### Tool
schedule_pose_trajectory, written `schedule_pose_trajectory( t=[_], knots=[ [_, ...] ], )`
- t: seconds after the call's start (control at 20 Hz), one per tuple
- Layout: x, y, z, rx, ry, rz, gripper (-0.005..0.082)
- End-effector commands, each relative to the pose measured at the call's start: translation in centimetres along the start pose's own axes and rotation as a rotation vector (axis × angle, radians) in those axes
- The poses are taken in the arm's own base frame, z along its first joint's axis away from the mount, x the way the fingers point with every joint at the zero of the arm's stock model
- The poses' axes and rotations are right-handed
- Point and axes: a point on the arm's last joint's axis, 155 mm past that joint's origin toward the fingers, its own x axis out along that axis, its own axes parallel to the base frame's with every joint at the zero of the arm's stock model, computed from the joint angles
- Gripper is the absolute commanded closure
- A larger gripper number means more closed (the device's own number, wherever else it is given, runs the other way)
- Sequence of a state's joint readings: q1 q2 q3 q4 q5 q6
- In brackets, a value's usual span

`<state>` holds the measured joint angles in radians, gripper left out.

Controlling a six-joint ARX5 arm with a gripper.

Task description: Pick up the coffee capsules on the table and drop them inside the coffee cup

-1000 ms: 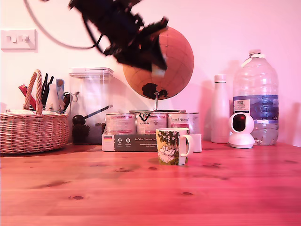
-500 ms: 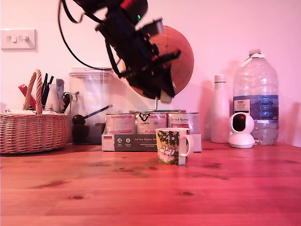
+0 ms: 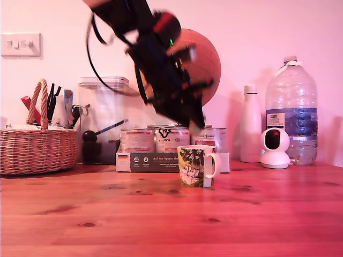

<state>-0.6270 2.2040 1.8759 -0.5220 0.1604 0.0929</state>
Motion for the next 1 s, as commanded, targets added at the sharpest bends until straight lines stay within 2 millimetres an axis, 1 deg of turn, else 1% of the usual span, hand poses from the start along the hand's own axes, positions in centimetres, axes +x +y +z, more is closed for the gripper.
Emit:
schedule_pose_trajectory(
  t=[0.0, 0.15, 0.65, 0.7, 0.75, 0.8, 0.85, 0.9, 0.95],
  knots=[
    [1.44, 0.17, -0.57, 0.018, 0.02, 0.006, 0.0592],
    [1.7, 0.33, -0.89, 0.017, 0.029, 0.009, 0.0592],
    [1.7, 0.29, -1.0, 0.012, 0.034, 0.007, 0.0589],
    [1.7, 0.29, -0.98, 0.012, 0.033, 0.007, 0.0565],
    [1.7, 0.28, -0.96, 0.012, 0.032, 0.006, 0.0477],
    [1.7, 0.18, -0.92, 0.014, 0.03, 0.0, 0.0319],
    [1.7, 0.27, -0.85, 0.015, 0.028, 0.005, 0.0181],
    [1.7, 0.26, -0.87, 0.018, 0.028, 0.005, 0.0117],
    [1.7, 0.24, -0.85, 0.018, 0.028, 0.004, 0.0111]
  ],
)
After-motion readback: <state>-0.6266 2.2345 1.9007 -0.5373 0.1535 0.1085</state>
